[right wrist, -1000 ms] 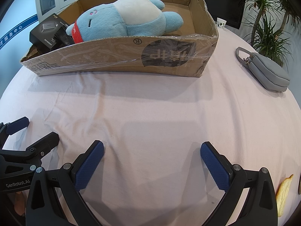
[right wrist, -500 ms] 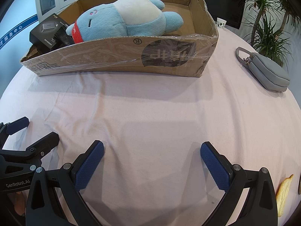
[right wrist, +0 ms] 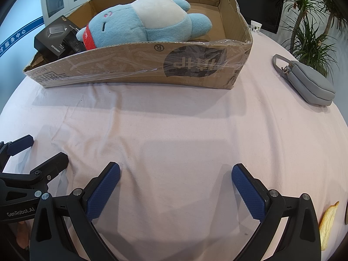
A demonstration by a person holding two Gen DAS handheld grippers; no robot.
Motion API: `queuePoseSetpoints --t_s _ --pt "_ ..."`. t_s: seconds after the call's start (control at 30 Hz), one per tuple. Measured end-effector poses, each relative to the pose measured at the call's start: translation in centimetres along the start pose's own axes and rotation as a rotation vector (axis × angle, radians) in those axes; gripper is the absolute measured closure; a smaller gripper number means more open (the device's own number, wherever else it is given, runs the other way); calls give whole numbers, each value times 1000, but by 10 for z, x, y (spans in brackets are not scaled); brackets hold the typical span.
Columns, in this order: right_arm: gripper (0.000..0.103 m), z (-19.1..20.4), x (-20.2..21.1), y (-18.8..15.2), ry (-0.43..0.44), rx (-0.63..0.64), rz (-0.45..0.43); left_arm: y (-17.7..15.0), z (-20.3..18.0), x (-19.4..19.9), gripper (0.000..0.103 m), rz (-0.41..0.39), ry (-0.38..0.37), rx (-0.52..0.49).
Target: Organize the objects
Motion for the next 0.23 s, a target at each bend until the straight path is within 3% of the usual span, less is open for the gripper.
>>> queuePoseSetpoints --t_s 0.23 --pt "0 0 0 0 0 -1 0 3 -4 -4 1 1 -3 0"
Point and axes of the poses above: each gripper's, at about its wrist camera, not at the fingertips, and x roughly against the way its jaws point, z to its left, y to its top, the point moved 4 cm from there along -x, roughly the way its jaws point, and after that the axes turned 4 degrees about -z, right-handed, at the moved point
